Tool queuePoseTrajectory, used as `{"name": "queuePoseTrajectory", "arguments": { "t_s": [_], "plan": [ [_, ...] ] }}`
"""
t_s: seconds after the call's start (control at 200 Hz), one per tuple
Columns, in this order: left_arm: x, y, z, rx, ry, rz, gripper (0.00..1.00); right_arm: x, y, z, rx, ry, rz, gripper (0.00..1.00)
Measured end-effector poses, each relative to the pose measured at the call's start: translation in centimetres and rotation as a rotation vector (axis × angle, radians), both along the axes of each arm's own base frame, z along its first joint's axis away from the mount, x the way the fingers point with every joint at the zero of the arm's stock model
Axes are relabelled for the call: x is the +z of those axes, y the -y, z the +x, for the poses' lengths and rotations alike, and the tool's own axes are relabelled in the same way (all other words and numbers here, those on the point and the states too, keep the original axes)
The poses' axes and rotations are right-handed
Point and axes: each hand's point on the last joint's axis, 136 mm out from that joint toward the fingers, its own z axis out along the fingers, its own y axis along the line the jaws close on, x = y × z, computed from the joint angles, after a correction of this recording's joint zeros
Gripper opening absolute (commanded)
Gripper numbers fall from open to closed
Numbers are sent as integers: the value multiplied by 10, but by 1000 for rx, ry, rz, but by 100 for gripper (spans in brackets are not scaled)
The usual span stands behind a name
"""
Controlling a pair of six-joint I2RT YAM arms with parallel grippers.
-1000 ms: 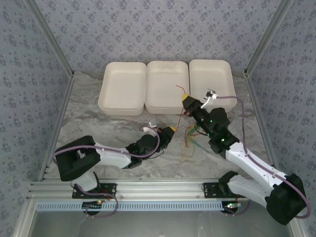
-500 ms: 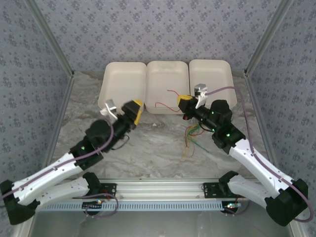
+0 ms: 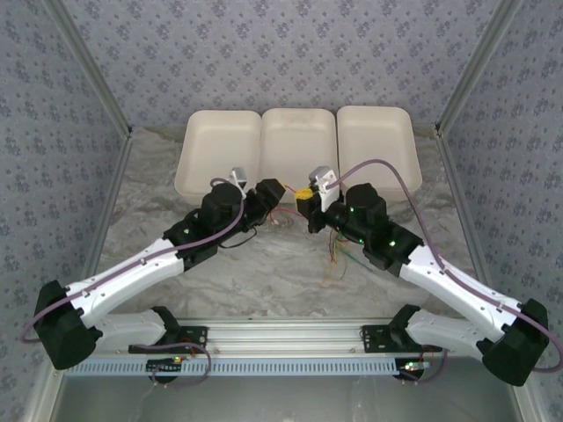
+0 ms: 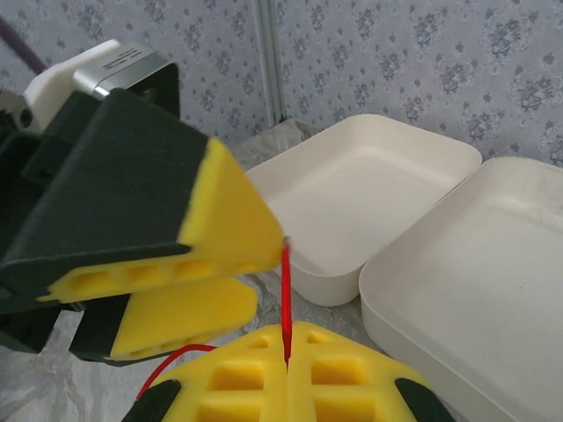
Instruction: Untangle the cables
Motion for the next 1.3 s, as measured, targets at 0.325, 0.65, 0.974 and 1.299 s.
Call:
{"name": "queuePoseTrajectory", "arguments": {
  "t_s": [0.325,0.65,0.974,1.299],
  "plan": [
    [3,0,1,1,11,-7,62,-25,-17,-14,60,-18,-108,0],
    [2,-3,-3,-6,17,-2,33,-33,-18,-16,69,-29,-138,0],
    [-8,-5,-5,-20,12,60,5,-28,-21,-17,84,-34,-147,0],
    [28,-3,-7,-78,128,133,0,-33,-37,-5,142,-110,-176,23]
  ]
}}
